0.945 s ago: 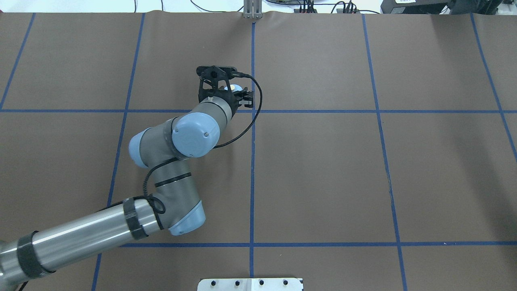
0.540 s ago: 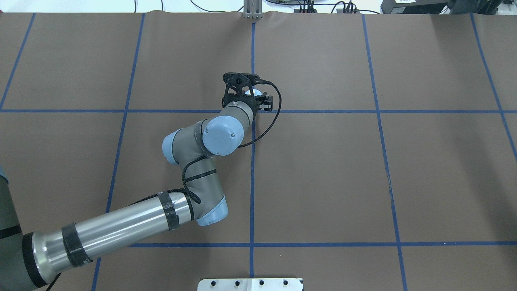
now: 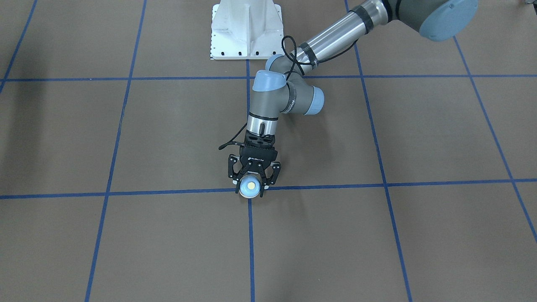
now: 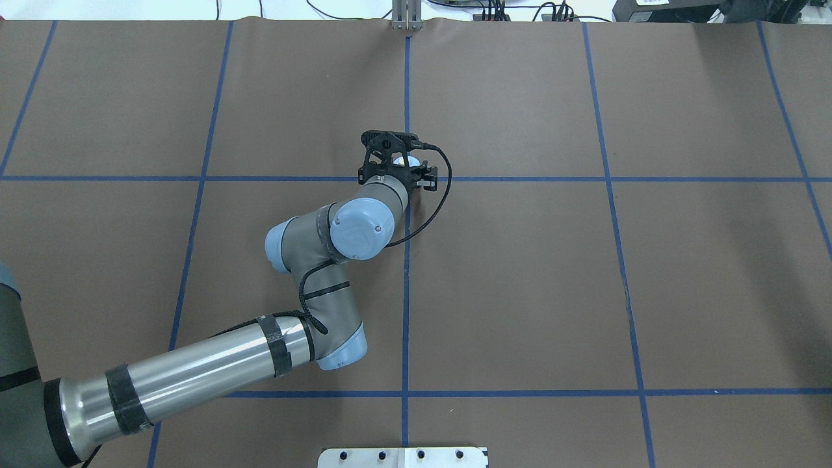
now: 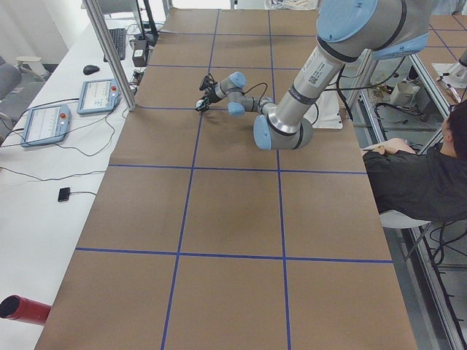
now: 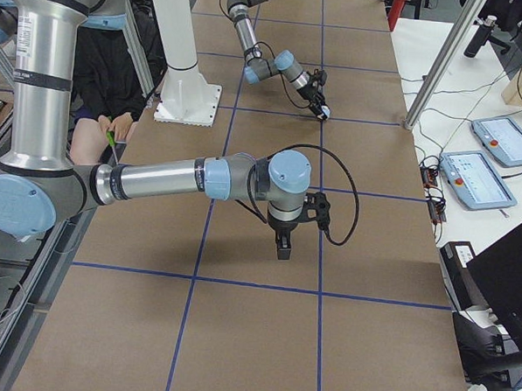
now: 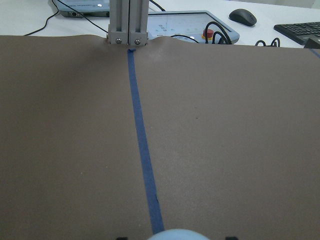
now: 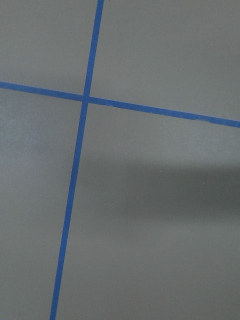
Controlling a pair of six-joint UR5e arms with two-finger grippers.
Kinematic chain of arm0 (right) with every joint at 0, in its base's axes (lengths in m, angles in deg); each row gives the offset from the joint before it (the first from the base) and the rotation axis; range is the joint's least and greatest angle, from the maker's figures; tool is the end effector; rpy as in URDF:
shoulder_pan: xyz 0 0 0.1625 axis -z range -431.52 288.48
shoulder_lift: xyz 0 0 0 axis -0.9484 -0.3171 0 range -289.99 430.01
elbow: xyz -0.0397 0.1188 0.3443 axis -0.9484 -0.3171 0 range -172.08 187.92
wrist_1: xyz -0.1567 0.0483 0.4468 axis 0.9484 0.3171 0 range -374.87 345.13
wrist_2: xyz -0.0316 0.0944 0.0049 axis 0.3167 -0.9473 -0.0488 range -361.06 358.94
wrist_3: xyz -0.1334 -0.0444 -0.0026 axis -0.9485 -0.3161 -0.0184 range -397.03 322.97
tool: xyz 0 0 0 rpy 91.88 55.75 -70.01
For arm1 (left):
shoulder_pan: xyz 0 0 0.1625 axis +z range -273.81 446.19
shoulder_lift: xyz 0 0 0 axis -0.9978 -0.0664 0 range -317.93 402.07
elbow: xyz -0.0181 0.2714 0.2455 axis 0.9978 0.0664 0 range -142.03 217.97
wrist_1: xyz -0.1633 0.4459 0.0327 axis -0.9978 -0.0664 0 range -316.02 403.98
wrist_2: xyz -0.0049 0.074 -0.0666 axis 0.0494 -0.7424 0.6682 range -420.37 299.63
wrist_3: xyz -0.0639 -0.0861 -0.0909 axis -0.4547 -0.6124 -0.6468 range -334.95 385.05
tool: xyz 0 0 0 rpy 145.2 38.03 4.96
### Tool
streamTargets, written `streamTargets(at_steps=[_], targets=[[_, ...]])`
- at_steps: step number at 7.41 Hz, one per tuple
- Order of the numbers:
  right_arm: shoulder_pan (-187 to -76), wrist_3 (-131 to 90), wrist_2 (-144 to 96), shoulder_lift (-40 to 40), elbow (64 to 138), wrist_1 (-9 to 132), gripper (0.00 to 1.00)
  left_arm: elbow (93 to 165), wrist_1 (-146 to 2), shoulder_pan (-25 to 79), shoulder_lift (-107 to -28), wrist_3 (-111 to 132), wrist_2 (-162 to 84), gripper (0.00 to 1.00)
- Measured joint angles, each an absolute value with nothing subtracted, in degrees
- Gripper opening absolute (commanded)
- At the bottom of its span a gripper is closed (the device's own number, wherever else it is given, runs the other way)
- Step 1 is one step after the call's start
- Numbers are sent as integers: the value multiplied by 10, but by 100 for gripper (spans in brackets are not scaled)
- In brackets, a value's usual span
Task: Place and press bell with both arms
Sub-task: 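Lower the bell onto the grid centre and open the left gripper, then withdraw the left arm from the bell while the right arm moves in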
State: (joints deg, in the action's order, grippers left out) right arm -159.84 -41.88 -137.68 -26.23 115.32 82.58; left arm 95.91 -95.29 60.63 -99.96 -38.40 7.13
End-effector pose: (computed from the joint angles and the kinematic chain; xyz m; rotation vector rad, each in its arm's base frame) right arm 0.0161 -0.5149 0.5283 0.0838 -0.8120 -0.1338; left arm 0.7087 -0.5464 0.1847 0.8319 0.9198 -0.2221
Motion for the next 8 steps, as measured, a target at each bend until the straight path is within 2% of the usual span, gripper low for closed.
streamTargets(at_steps=[1,5,8], targets=[[-1598,-419,-1377,-262,1153,826,100,958,-953,608,-1000,-384,72,100],[-1598,-419,-1377,-261,1154,825,100,964,-952,606,-1004,-380,78,100],[-1597,-414,-1376,-238,1156,825,100,1000,-902,544,-1012,-343,182,100]])
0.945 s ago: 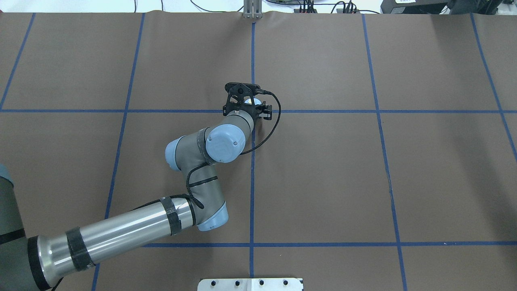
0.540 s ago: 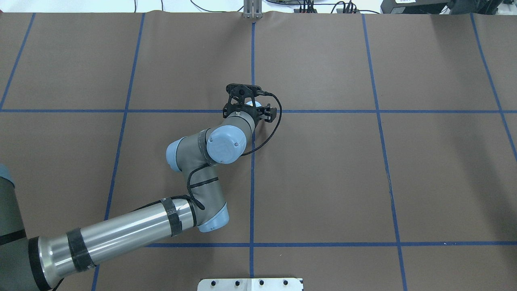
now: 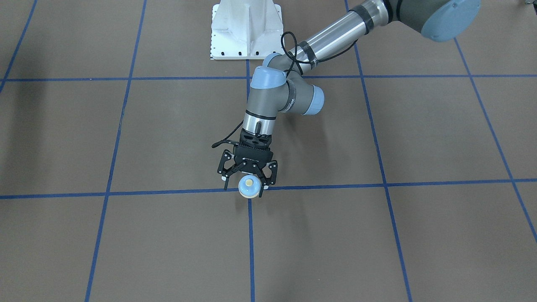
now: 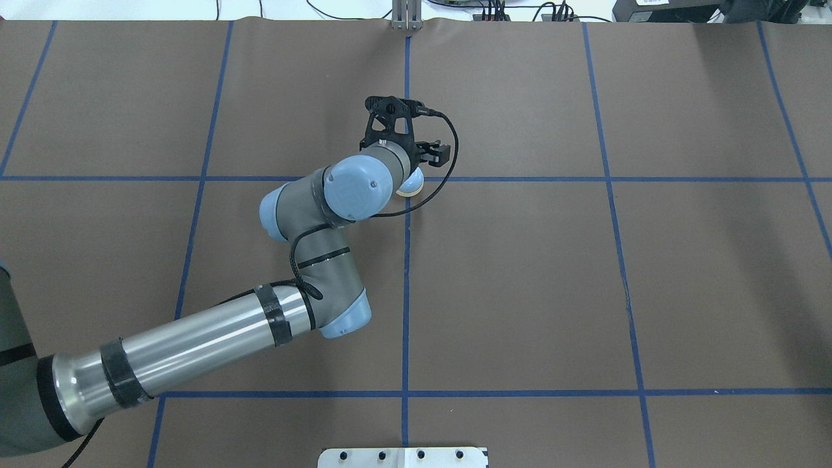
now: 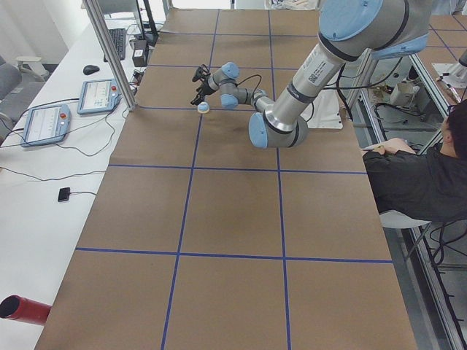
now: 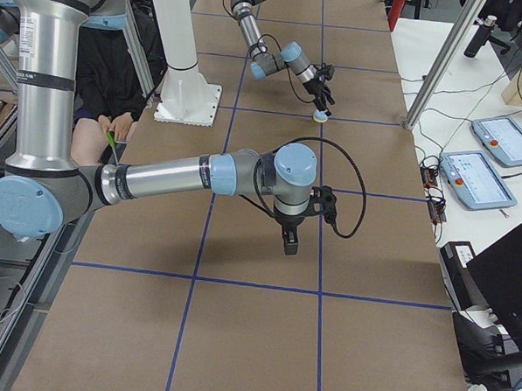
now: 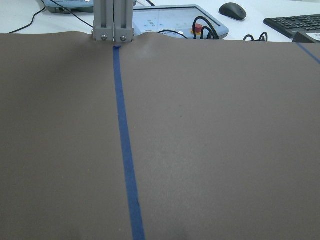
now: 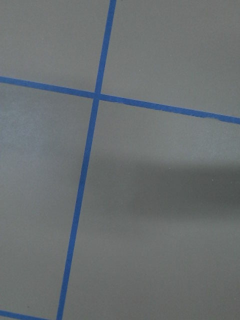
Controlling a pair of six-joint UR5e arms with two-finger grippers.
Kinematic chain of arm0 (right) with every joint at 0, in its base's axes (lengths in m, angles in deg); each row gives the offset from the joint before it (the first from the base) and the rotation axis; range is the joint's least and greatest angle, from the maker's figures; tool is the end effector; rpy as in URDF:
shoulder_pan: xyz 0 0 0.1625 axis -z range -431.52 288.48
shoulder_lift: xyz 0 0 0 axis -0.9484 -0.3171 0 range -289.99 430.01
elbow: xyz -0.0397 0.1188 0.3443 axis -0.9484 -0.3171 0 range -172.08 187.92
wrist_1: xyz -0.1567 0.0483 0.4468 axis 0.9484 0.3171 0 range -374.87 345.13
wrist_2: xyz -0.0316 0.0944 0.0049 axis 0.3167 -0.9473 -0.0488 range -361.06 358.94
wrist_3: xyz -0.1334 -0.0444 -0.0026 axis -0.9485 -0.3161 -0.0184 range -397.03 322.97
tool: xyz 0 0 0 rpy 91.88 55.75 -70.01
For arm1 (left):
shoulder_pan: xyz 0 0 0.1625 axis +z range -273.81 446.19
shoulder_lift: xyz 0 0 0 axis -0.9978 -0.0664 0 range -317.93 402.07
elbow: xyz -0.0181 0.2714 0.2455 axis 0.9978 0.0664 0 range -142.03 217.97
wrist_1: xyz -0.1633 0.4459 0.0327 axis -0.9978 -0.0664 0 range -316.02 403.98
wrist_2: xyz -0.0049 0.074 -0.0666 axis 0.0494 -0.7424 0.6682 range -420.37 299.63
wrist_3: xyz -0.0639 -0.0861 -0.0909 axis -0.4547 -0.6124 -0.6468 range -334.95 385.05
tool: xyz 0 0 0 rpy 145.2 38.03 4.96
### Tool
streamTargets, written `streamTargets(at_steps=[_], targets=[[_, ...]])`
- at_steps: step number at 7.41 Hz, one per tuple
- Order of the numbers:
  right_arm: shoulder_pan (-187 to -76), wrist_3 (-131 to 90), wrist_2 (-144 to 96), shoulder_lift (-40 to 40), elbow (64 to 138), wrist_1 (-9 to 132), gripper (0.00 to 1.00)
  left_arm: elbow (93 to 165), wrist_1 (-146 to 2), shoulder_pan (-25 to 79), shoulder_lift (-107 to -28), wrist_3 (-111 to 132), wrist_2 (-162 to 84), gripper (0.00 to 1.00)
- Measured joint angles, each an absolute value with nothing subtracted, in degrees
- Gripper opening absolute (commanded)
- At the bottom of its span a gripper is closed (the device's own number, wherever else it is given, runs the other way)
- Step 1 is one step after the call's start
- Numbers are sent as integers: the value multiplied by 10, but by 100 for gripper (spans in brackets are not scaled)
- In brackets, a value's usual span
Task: Place and press bell with both arms
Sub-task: 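Withdraw the left arm from the bell while the right arm moves in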
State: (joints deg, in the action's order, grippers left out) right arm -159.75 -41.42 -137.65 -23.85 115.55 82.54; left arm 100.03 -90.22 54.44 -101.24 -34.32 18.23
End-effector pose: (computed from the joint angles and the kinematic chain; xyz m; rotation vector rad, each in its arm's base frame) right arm 0.0149 -0.5297 0.5044 0.1236 -0.8104 -0.1464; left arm 0.6555 -0.5951 0.1404 0.7755 0.9453 -0.1378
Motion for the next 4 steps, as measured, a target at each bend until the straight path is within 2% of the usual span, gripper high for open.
streamTargets(at_steps=[2,4], targets=[[-1588,-379,-1378,-223,1166,827,100,1033,-825,478,-1009,-300,296,100],[-1539,-284,-1374,-171,1169,830,100,1070,-772,402,-970,-226,401,100]])
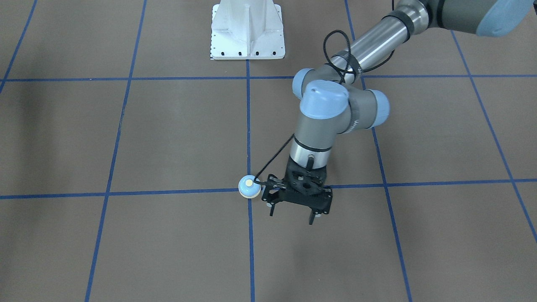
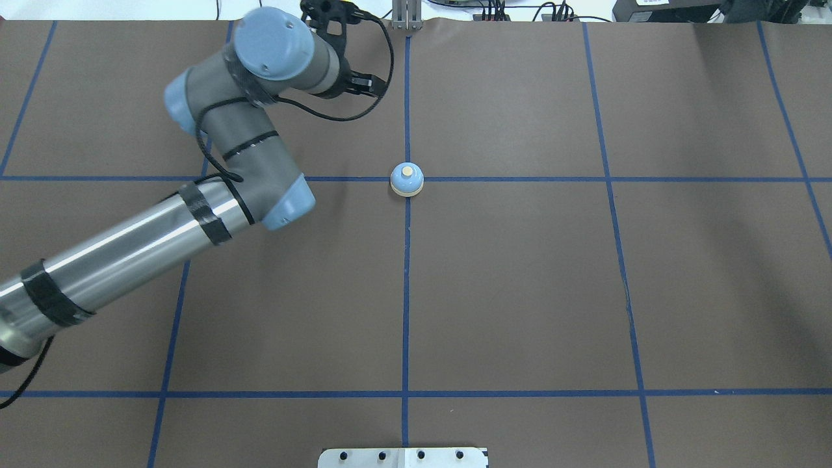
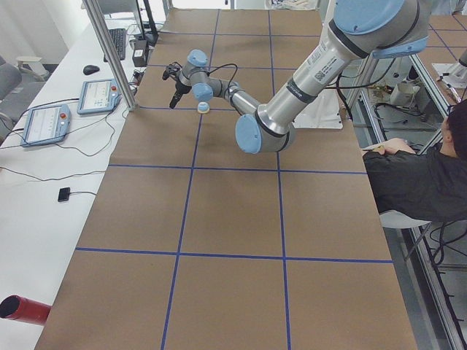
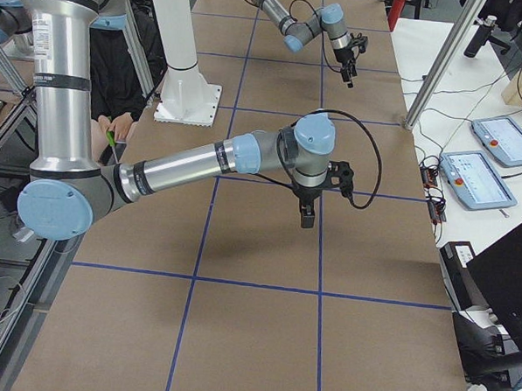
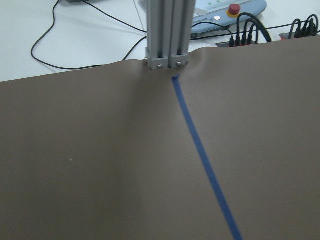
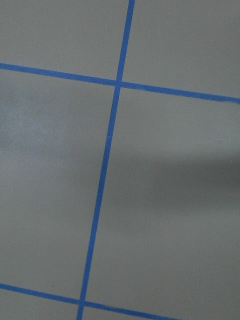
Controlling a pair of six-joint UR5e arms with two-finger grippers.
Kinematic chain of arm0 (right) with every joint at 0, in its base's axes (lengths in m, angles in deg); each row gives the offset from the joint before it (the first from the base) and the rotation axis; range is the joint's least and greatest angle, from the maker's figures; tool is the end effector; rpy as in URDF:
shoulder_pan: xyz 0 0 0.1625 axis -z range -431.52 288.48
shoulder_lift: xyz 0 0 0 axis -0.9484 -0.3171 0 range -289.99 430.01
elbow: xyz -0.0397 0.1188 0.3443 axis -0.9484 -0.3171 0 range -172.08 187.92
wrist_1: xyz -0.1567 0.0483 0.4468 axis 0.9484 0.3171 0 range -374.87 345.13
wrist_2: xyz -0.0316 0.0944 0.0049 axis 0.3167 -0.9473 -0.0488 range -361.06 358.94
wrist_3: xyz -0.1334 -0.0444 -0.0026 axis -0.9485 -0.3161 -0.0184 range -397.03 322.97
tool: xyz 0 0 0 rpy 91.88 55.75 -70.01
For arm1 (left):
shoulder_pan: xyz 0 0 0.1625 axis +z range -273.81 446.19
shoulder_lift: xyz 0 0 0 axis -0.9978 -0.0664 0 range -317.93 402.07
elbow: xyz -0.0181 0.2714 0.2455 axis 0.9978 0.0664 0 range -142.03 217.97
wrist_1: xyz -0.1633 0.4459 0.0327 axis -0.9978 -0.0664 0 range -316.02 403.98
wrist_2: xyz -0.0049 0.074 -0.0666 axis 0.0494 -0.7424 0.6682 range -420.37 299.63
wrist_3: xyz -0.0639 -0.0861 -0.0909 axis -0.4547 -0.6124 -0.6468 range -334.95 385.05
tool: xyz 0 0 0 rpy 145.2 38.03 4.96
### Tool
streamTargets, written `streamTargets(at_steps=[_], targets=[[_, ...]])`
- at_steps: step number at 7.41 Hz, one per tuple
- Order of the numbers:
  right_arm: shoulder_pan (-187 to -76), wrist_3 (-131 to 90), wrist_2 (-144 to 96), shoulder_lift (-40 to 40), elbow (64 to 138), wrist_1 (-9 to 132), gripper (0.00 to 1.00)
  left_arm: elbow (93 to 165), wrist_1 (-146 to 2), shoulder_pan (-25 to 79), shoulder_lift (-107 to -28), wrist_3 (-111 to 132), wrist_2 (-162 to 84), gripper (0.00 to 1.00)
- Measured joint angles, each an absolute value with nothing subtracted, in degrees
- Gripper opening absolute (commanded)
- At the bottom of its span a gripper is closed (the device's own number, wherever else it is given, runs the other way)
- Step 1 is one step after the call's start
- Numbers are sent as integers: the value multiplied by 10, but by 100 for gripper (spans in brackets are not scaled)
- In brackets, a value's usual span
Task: Place and press bell with both arms
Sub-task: 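Withdraw the left arm from the bell while the right arm moves in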
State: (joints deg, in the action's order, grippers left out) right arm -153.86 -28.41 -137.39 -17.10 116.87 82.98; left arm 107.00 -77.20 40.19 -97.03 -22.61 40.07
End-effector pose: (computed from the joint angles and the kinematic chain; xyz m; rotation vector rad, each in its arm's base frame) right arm -0.0436 -0.5620 0.4286 0.1145 -0.8289 -0.0828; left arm 0.5126 -0.6861 0.1718 0.6001 0.8555 0.0363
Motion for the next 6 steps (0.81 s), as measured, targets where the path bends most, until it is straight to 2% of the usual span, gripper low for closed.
streamTargets(at_steps=[1,4,5,6], targets=[[-1504,-245,-1372,-137,1167,830,100,1095,-762,365,-933,-186,448,100],[-1414,-169,-1359,-11,1144,832,98,1199,-755,240,-756,-26,565,100],[-1385,-118,-1334,26,1131,832,88,1219,-755,200,-707,28,592,100],[-1356,-49,-1312,63,1113,832,73,1228,-754,166,-670,77,608,100]])
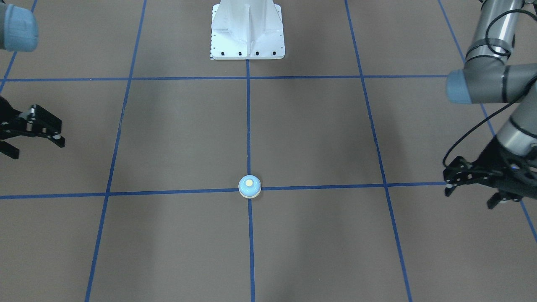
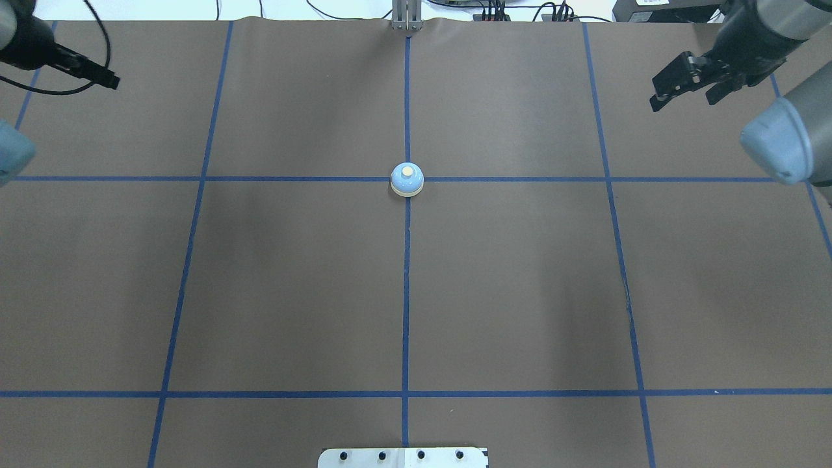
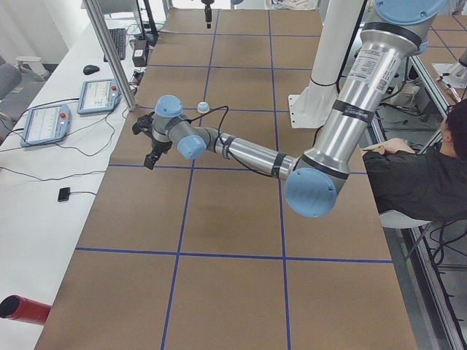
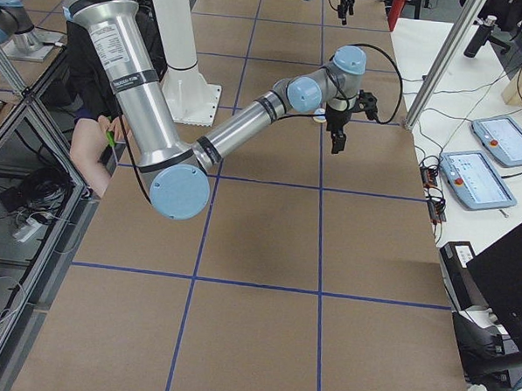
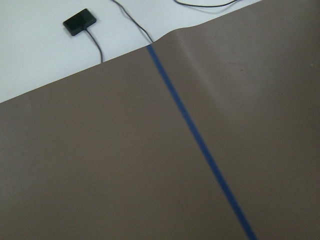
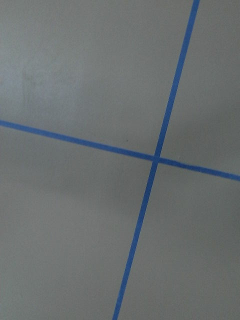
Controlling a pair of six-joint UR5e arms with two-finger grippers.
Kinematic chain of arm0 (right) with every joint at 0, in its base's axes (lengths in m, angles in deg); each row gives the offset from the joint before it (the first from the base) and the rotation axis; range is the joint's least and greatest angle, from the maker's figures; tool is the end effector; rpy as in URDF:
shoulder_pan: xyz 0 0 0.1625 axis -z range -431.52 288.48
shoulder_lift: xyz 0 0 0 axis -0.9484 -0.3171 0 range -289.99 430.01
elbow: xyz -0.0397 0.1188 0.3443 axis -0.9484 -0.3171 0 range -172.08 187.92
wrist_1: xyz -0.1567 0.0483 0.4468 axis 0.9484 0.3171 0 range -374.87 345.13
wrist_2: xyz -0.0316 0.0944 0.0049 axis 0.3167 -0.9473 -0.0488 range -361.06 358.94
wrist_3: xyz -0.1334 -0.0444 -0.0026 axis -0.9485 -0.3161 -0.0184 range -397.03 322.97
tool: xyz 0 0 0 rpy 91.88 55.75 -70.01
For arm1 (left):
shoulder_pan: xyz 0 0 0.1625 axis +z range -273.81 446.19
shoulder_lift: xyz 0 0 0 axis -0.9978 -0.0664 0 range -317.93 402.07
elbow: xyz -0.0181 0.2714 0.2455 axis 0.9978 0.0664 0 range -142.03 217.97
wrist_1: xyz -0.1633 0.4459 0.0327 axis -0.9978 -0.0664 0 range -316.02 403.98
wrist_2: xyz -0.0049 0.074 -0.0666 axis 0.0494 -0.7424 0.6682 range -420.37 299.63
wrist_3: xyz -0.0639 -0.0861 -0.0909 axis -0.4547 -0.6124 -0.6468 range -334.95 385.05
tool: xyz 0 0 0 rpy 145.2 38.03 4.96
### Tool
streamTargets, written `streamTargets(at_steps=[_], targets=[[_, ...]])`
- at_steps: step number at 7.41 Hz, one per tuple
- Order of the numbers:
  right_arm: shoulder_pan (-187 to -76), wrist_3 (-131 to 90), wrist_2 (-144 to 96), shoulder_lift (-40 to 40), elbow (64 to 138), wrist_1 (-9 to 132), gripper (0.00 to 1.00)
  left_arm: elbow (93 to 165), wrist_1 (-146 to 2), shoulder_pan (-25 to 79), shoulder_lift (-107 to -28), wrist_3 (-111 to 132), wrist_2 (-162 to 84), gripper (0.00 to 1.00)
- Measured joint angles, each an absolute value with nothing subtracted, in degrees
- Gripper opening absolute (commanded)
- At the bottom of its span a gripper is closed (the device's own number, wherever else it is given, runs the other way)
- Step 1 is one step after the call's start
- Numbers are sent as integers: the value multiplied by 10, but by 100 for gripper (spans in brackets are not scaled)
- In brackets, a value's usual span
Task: Place and press bell with both arms
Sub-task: 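Move the right gripper over the top of the bell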
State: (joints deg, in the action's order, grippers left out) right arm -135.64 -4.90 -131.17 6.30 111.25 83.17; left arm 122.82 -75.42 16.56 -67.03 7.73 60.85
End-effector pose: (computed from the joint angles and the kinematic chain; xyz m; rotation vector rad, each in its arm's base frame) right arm -0.2476 -0.6085 0.2391 0.1312 -0.8514 -0.0905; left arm 0.1933 -0.6944 0.4176 0.5309 0.7297 0.2555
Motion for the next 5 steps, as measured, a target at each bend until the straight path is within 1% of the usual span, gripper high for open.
streamTargets(at_steps=[1,2,5], targets=[[-1326,30,-1296,109,1085,831,47,1232,-751,133,-638,132,616,100],[-1293,89,-1276,156,1055,830,0,1234,-735,102,-615,190,622,100],[-1230,170,-1245,277,964,829,0,1261,-672,45,-568,297,638,100]])
